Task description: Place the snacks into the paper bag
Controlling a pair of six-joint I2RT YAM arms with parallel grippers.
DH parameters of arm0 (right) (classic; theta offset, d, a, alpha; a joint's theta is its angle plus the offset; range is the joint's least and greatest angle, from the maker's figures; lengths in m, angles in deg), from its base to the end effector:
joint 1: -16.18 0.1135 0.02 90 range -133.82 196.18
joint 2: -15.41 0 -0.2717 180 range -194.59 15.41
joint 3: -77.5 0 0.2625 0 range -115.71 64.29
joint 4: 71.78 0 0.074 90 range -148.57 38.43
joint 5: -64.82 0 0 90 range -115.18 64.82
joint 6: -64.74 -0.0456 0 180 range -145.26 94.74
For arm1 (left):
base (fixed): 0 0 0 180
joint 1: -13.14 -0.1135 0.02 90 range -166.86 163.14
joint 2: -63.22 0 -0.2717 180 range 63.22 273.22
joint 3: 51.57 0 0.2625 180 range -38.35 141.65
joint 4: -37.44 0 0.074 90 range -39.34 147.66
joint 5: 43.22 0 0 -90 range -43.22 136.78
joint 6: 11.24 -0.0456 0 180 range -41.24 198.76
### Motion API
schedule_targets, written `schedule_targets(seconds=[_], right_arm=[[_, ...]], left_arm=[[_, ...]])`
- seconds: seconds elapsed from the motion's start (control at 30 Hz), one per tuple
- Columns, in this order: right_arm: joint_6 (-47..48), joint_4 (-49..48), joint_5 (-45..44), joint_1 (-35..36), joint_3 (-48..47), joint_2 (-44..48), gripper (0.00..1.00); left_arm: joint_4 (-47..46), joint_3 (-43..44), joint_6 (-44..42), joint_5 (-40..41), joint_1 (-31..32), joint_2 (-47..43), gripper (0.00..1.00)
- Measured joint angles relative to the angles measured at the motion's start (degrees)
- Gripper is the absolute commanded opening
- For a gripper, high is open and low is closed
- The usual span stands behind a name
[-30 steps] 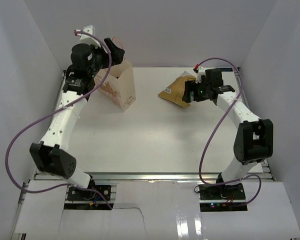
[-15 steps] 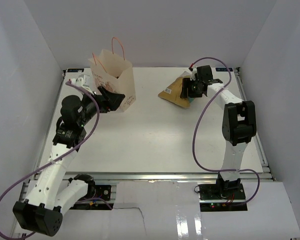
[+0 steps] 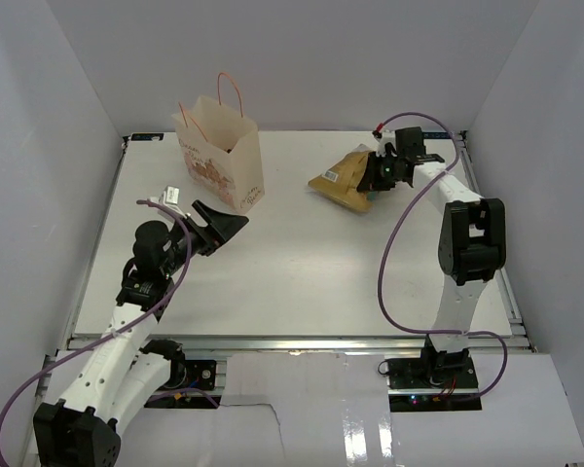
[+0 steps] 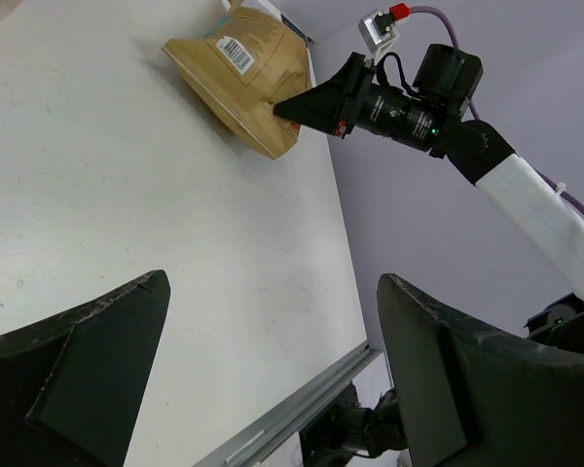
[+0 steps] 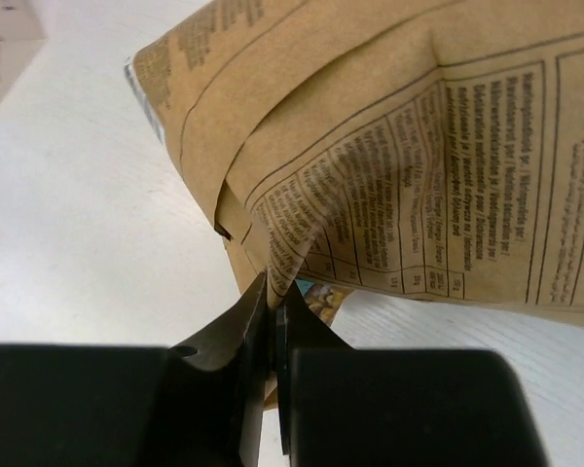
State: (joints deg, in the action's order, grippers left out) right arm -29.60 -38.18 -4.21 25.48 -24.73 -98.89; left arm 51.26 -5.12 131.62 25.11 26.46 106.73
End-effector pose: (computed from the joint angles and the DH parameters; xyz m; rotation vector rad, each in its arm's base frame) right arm 0.4612 0.0921 0.2228 -0.2800 2.3508 0.5480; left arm 0.1901 -0.0623 0.2921 -0.3555 1.8663 -1.1472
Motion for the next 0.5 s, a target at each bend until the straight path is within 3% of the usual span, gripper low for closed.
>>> schedule_targets(seconds=[0.27,0.5], right_arm=[[-0.1,-0.9,21.1,-4.2,0.9,6.1,0.08],[-11.0,-16.8,38.1,-4.1,5.3,12.8,0.08]], left_arm=[[-3.2,-0.4,3.5,-1.7,0.1,0.7,0.98],[-4.8,-0.9,4.6,-2.1,0.5,2.0,0.98]])
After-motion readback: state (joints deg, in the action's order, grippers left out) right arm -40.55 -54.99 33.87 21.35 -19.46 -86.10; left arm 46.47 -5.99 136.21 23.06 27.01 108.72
